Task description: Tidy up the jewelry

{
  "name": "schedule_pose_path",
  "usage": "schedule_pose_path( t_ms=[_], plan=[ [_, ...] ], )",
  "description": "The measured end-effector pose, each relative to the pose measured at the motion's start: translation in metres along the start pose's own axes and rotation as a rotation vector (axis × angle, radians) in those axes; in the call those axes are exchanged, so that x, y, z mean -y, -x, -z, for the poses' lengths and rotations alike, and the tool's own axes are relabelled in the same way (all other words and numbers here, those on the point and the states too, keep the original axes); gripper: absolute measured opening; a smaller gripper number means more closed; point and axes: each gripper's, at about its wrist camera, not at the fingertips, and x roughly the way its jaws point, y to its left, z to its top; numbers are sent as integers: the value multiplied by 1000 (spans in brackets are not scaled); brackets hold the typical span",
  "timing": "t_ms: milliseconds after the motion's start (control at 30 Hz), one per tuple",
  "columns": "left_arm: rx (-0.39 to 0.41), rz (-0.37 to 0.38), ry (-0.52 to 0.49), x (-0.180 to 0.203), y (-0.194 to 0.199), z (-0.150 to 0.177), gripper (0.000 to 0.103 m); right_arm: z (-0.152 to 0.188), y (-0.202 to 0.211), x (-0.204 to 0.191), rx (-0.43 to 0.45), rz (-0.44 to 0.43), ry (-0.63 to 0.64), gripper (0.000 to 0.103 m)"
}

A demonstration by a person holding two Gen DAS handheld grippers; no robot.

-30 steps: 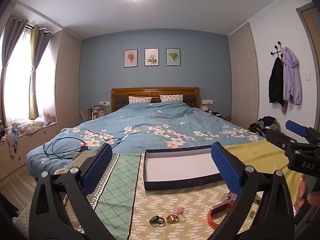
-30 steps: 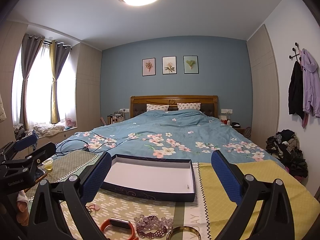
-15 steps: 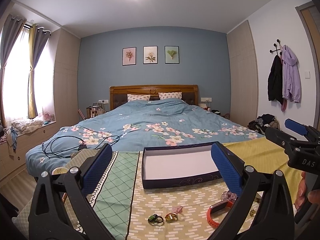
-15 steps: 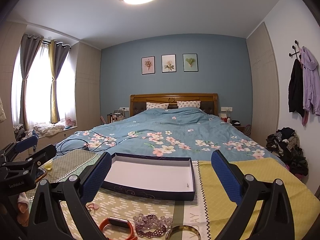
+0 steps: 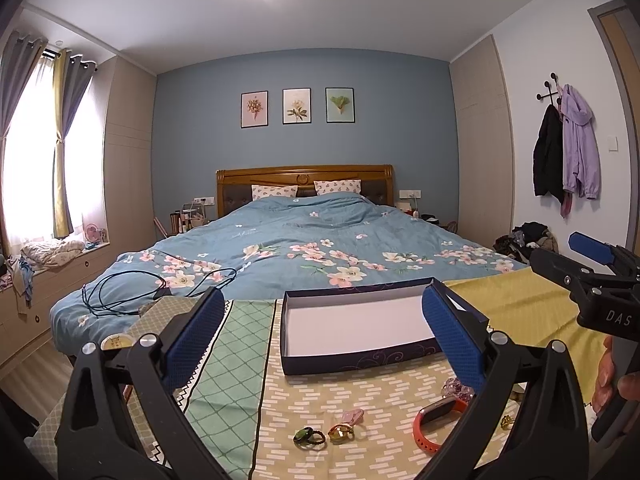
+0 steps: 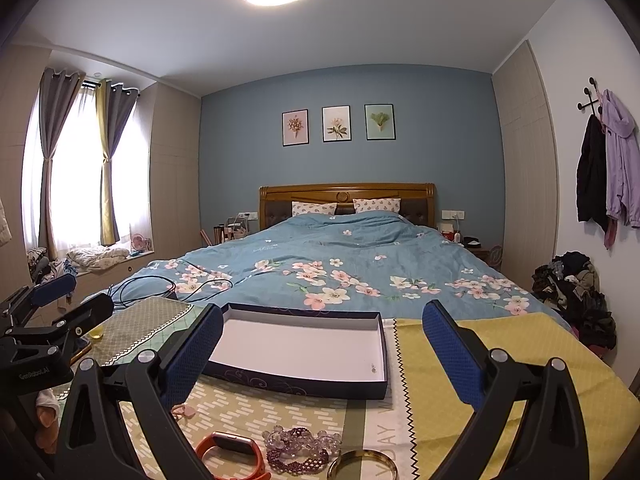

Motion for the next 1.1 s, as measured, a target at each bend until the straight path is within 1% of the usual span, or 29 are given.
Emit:
schedule_pose_path(
  t_ms=[200,333,400,433,567,600,667,700,733,767,800,833,867,933,967,1000,1033,1067,1100],
  plan=[
    [-41,28,-7,3,-10,5,97,0,-4,4,-32,6,3,96],
    [-135,97,-26,8,-28,14,97,5,-11,12,-97,21,21,96],
    [-204,123,-54,15,-40,23,97,11,-18,20,-167,26,26,96],
    [-241,150,-72,19,-47,28,97,14,-23,25,-207,27,28,96],
    [-348,217,-145,38,-65,50,97,38,-38,44,-391,19,30,95],
    [-369,232,-160,43,-69,55,97,44,-40,48,-425,11,26,93],
    [-414,275,-177,50,-76,64,93,55,-47,54,-497,1,20,87],
    [-428,289,-186,55,-79,70,87,59,-49,56,-522,-5,16,82],
    [-438,306,-189,57,-77,73,84,63,-51,56,-548,-16,12,76],
    [-453,326,-194,60,-79,77,83,67,-53,57,-575,-31,10,72],
    [-462,338,-197,65,-78,80,80,70,-56,57,-595,-40,12,67],
    [-474,344,-200,69,-77,80,77,73,-58,57,-615,-47,14,65],
    [-489,346,-205,70,-78,82,76,77,-62,57,-640,-56,17,64],
    [-525,358,-204,73,-83,85,66,84,-67,56,-674,-60,28,55],
    [-540,365,-195,73,-85,87,64,87,-70,56,-695,-63,32,52],
    [-559,377,-182,71,-87,88,60,89,-72,56,-706,-67,31,48],
    [-573,385,-173,69,-89,89,59,90,-73,57,-713,-71,28,43],
    [-586,390,-164,68,-91,89,57,91,-75,58,-725,-77,24,40],
    [-601,394,-156,68,-93,90,54,92,-76,59,-731,-80,19,36]
  ],
)
